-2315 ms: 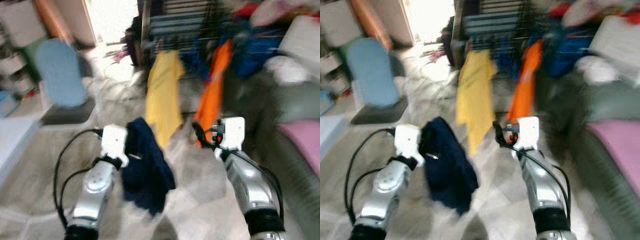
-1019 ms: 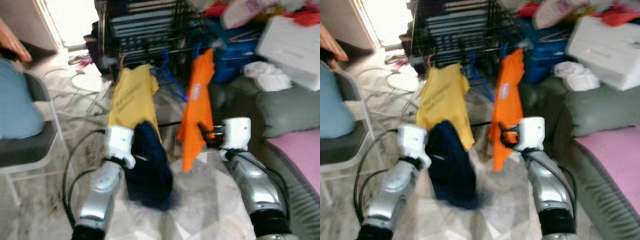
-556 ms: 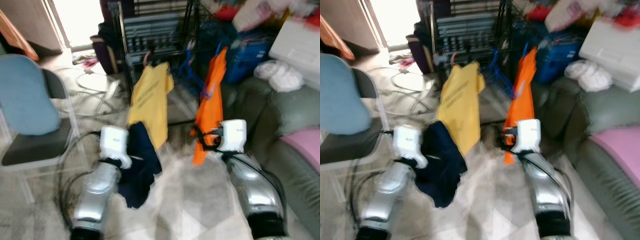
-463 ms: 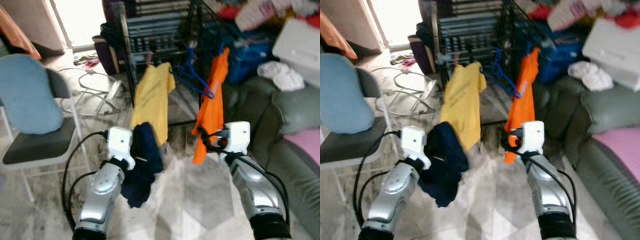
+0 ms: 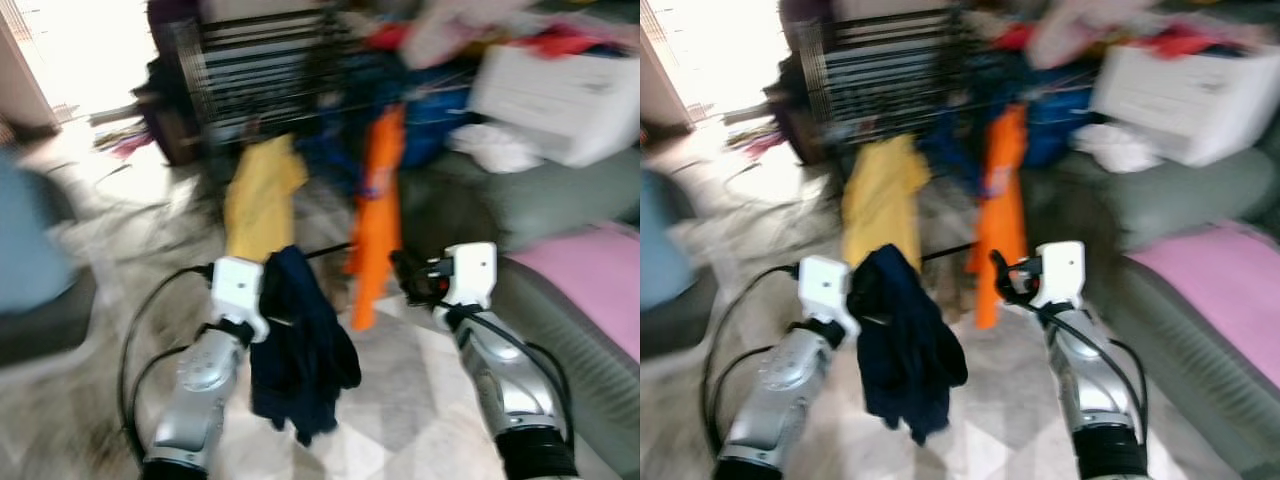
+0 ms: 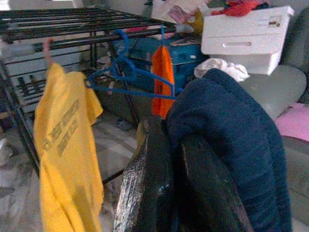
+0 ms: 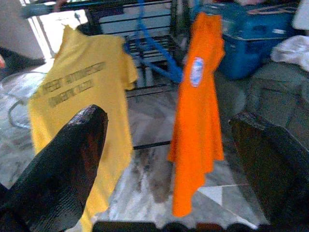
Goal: Hang hanger
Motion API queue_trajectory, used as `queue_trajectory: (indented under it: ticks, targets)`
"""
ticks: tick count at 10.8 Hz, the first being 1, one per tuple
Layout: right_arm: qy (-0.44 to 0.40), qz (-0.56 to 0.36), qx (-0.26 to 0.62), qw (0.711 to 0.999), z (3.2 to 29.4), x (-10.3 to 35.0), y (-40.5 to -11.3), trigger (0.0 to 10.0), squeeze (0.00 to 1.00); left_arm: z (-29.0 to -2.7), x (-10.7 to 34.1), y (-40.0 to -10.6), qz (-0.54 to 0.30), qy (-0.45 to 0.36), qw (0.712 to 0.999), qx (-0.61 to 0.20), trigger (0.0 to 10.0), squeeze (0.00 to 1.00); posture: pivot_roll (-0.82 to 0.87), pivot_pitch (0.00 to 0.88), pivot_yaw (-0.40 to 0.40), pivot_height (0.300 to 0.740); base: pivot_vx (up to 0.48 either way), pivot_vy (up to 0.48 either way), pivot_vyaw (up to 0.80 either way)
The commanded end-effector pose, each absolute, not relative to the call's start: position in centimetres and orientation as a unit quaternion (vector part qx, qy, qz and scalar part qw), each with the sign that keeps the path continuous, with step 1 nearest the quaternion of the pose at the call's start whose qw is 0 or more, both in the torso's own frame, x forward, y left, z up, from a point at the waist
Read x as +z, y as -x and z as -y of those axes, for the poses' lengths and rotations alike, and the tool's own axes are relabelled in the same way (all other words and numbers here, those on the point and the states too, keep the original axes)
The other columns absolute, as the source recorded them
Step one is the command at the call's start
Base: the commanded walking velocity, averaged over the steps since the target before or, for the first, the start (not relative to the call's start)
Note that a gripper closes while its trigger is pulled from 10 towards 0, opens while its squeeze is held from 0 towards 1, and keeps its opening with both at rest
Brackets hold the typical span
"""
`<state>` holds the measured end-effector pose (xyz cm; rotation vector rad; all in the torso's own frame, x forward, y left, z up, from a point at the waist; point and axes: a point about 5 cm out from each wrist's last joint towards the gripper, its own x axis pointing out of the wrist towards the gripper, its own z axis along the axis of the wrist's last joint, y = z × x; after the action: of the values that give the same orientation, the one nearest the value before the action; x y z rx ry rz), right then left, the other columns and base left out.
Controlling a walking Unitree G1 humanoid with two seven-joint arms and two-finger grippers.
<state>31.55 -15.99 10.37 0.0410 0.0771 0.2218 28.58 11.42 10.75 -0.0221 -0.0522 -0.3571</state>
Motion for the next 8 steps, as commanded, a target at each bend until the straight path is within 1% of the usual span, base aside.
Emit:
queue_trajectory:
  ticks: [1,4,8]
  targets:
    - [-0.021,-0.027,0.108,0.994,16.07,11.09,-31.73,10.0,0.00,-11.28,11.73,-28.79,0.048,0.010,0.983,-0.178,10.0,0.00,-0.14,0.000,0.066,0.740,0.390,0.000,0.00]
    - [-0.015,-0.024,0.114,0.993,15.90,11.21,-31.70,10.0,0.00,-11.18,11.70,-28.83,0.048,0.010,0.983,-0.177,10.0,0.00,-0.14,0.000,0.065,0.740,0.393,0.000,0.00]
    - [-0.014,-0.018,0.112,0.993,15.97,11.32,-31.73,10.0,0.00,-11.00,11.66,-28.88,0.045,0.009,0.983,-0.179,10.0,0.00,-0.14,0.000,0.065,0.740,0.391,0.278,0.58]
